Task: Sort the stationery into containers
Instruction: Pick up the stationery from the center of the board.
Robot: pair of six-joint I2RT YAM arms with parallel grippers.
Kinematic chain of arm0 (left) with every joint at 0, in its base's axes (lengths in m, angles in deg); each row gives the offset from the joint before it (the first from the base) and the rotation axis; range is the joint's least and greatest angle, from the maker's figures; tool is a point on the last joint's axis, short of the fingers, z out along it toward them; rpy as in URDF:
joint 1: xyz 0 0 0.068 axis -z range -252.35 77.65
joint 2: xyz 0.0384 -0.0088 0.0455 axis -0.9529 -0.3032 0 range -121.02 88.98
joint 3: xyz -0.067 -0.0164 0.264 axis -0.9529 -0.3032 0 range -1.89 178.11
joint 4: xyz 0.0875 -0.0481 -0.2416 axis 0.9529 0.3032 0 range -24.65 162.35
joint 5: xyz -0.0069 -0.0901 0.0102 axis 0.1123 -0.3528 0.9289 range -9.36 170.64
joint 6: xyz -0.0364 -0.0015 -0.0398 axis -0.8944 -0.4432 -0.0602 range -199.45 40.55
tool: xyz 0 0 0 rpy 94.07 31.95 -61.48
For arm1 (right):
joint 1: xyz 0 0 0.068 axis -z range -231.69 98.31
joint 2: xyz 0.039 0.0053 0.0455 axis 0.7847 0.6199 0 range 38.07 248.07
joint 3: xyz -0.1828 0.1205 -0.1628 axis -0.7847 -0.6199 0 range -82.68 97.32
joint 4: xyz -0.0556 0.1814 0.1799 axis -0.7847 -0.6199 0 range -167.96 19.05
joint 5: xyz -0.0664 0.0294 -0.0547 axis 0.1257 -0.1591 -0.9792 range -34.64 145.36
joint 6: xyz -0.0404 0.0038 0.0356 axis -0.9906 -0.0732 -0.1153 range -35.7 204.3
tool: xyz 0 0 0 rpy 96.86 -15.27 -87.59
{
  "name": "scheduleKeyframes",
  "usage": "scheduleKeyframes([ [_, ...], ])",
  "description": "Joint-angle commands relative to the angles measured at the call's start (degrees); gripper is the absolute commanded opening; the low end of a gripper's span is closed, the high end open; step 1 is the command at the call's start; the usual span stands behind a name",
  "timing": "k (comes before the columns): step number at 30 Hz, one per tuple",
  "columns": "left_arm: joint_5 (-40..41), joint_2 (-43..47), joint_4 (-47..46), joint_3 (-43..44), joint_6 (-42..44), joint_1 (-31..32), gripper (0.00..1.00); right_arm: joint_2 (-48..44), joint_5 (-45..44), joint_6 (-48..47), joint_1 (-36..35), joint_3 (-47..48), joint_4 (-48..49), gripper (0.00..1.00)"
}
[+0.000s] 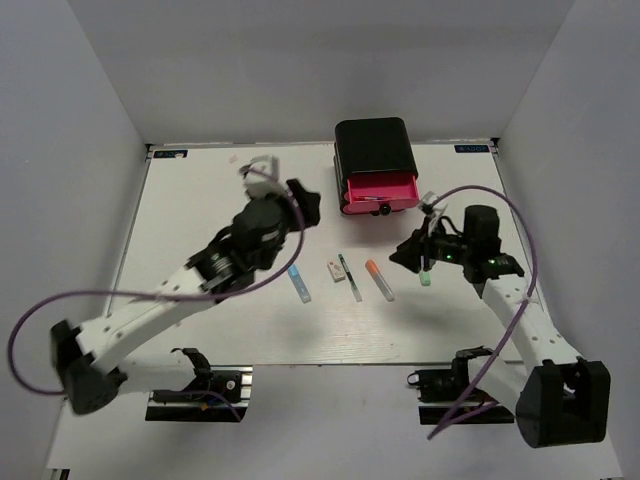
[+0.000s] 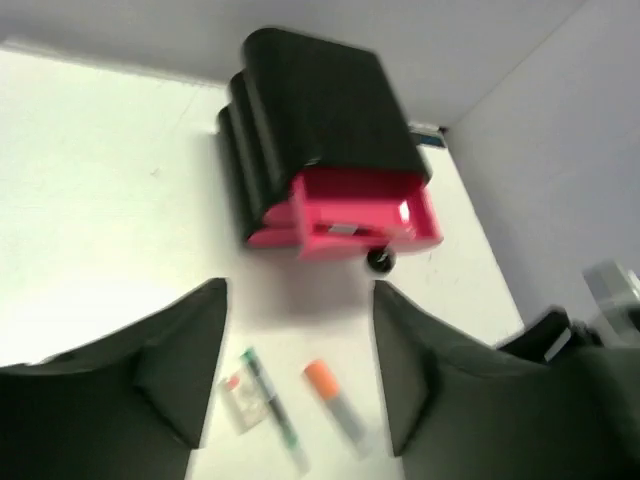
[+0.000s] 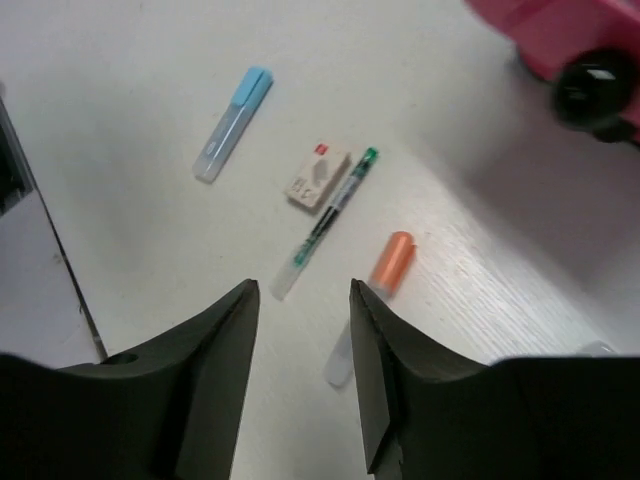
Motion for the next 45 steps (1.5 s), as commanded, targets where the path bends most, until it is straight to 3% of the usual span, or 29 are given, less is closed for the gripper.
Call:
scheduleKeyframes([
  [1, -6.0, 10.9, 11.4, -11.9, 1.0, -0.5, 0.72, 1.4, -10.8, -4.2, -9.1, 1.4, -2.1, 0.48],
  [6, -8.6, 26.8, 21.6, -21.8, -2.5, -0.5, 0.80, 6.3, -19.8, -2.8, -21.2, 1.4, 0.8, 0.62],
  [11, -9.2, 38.5, 31.5, -24.4, -4.6, -0.5, 0.81, 14.9, -30.5, -1.4, -28.5, 3.5, 3.0, 0.62],
  [16, -10.2, 43.8, 35.5, -25.6, -5.9, -0.5, 0.89, 22.0, -41.0, 0.2, -34.2, 5.5, 4.7, 0.64],
  [27, -10.7, 42.2, 34.7, -26.2, -4.6, -0.5, 0.90, 32.9, -47.8, 0.6, -38.0, 10.4, 5.8, 0.65],
  [36, -10.1, 45.2, 34.7, -26.2, -4.6, -0.5, 0.92, 34.7, -47.9, 0.6, -38.6, 9.4, 5.7, 0.42],
  [40, -10.1, 45.3, 34.7, -26.2, -4.6, -0.5, 0.92, 34.2, -45.7, -0.2, -38.2, 8.7, 4.4, 0.24],
  [44, -10.1, 45.8, 34.7, -26.2, -4.6, -0.5, 0.92, 31.4, -45.7, -2.2, -38.3, 8.5, 3.0, 0.01],
  [45, -10.1, 45.8, 34.7, -26.2, -4.6, -0.5, 0.92, 29.8, -47.3, -3.7, -38.2, 8.5, 3.0, 0.00],
])
